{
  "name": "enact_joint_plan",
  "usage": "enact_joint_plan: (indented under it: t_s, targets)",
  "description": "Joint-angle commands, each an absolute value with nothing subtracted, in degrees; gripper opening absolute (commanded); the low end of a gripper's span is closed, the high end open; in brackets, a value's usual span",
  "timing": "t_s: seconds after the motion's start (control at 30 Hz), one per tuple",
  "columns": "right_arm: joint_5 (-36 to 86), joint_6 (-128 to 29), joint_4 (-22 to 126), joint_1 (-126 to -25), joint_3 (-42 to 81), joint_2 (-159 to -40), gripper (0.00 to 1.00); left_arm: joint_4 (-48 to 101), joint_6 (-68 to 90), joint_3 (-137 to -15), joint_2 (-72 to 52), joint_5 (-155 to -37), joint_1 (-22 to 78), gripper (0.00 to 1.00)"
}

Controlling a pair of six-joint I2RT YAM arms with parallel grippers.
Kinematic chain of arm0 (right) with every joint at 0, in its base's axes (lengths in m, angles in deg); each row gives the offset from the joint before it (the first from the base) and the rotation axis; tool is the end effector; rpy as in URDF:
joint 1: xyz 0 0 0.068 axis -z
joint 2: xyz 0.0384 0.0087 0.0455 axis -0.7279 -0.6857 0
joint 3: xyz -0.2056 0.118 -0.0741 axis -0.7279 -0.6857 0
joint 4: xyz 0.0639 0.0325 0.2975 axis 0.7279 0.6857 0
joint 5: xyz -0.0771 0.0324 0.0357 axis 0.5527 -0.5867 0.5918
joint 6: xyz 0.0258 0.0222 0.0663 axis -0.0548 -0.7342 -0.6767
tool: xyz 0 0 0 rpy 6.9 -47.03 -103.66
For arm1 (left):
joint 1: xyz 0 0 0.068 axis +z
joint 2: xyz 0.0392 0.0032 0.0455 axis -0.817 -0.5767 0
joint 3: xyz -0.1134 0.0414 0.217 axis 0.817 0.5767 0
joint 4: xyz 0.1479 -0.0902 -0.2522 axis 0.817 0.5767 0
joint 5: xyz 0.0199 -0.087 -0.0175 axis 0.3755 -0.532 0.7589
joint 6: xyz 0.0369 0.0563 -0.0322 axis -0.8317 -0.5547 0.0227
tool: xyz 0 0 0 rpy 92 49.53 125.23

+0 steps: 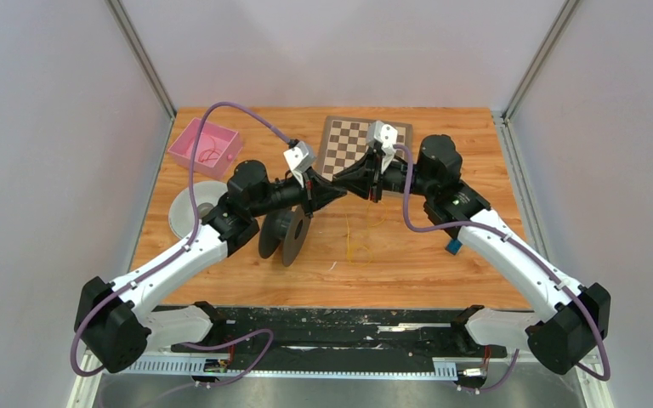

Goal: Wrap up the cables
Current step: Pick up the cable at the center of the board.

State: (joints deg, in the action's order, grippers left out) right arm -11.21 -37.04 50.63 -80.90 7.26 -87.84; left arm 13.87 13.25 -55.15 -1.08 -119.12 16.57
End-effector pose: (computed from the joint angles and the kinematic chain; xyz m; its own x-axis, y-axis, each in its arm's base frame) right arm 0.2672 0.2343 0.3560 0.0289 -0.0687 -0.9972 -0.9793 0.1981 -0.0421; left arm 0.2550 -0.2420 0.3121 -0.2228 -0.0773 -0.9718 0.9087 0.3446 -0.2357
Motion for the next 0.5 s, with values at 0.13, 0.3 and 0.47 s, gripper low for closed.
enact_joint_plan:
  t_s: [0.13,0.3,0.47]
  targets:
    - [-5.62,-38.58,48.04,-81.33,6.49,-80.23,0.41,11.14,26.16,-56.43,-0.08,-115.49,17.08,0.0]
    - [0.44,-36.38,43.47,-81.38,0.93,-75.31,0.43,14.8,34.89,-56.89,1.06,-104.44,17.07,0.0]
    - [4.99,-32.19,42.54,-82.62,-5.04,-75.88,0.44,19.09,40.06,-59.34,1.14,-100.35,17.08,0.0]
